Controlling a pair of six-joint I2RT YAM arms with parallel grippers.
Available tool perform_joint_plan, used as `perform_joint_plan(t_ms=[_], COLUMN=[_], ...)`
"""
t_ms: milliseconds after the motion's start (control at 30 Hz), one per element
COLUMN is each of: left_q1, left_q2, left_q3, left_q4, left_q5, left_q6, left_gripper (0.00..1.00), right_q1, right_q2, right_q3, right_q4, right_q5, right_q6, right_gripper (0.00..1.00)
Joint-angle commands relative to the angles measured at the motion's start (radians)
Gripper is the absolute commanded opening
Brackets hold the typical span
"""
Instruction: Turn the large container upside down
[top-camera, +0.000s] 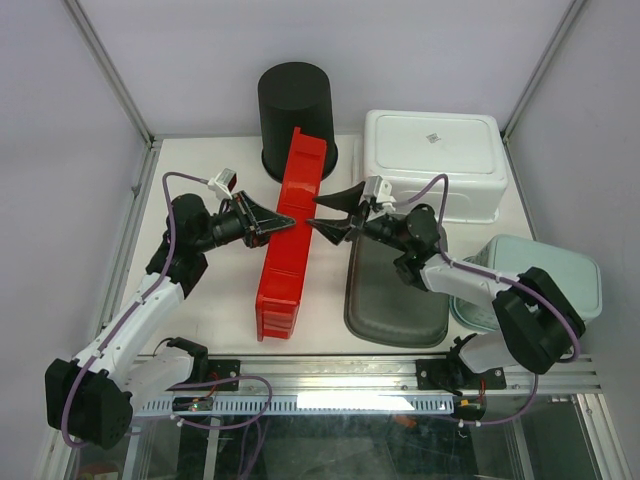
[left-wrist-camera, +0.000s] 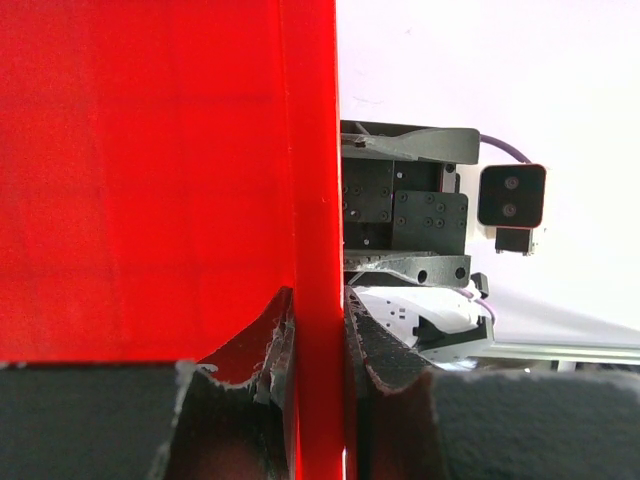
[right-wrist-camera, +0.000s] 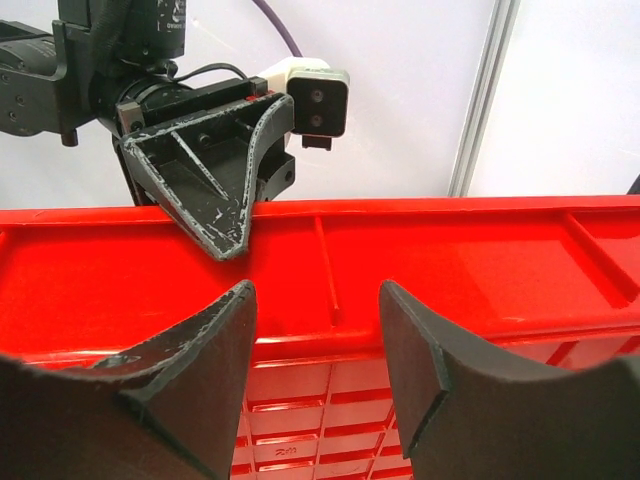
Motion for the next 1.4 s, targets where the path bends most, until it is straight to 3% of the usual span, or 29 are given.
perform_joint_plan(t_ms=[0, 267, 400, 467, 633, 800, 833, 1000, 1100, 1200, 1300, 1367], left_q1=[0.012, 0.016, 0.015, 0.016, 0.022, 0.024, 0.025, 0.025, 0.025, 0.025, 0.026, 0.025], left_q2=[-0.003, -0.004, -0.007, -0.007, -0.005, 0.001, -0.001, -0.019, -0.023, -0.023, -0.026, -0.034], left_q3=[-0.002, 0.007, 0.004, 0.002, 0.012, 0.084, 0.103, 0.211, 0.283, 0.349, 0.424, 0.494], left_q4=[0.052, 0.050, 0.048, 0.048, 0.037, -0.069, -0.102, -0.287, -0.419, -0.524, -0.651, -0.753], left_q5=[0.045, 0.045, 0.049, 0.053, 0.058, 0.022, 0.004, -0.088, -0.153, -0.223, -0.337, -0.455], left_q6=[0.053, 0.057, 0.059, 0.060, 0.072, 0.149, 0.170, 0.290, 0.362, 0.435, 0.494, 0.532], left_gripper=[0.00, 0.00, 0.00, 0.00, 0.00, 0.00, 0.05, 0.56, 0.81, 0.93, 0.96, 0.98], right_q1=[-0.005, -0.005, -0.004, -0.004, -0.003, 0.009, 0.013, 0.031, 0.046, 0.065, 0.080, 0.109], right_q2=[-0.039, 0.069, 0.105, 0.106, 0.058, -0.008, -0.020, -0.074, -0.082, -0.067, -0.036, -0.005], right_q3=[0.062, 0.111, 0.125, 0.128, 0.129, 0.152, 0.163, 0.268, 0.348, 0.440, 0.533, 0.599], right_q4=[0.027, -0.008, -0.037, -0.058, -0.132, -0.268, -0.291, -0.499, -0.625, -0.771, -0.896, -0.981], right_q5=[0.018, -0.047, -0.087, -0.107, -0.140, -0.146, -0.136, -0.098, 0.026, 0.026, 0.037, 0.159], right_q6=[-0.016, -0.035, -0.043, -0.047, -0.075, -0.130, -0.133, -0.136, -0.136, -0.136, -0.137, -0.161], right_gripper=[0.56, 0.56, 0.50, 0.40, 0.01, 0.00, 0.00, 0.00, 0.00, 0.00, 0.00, 0.00])
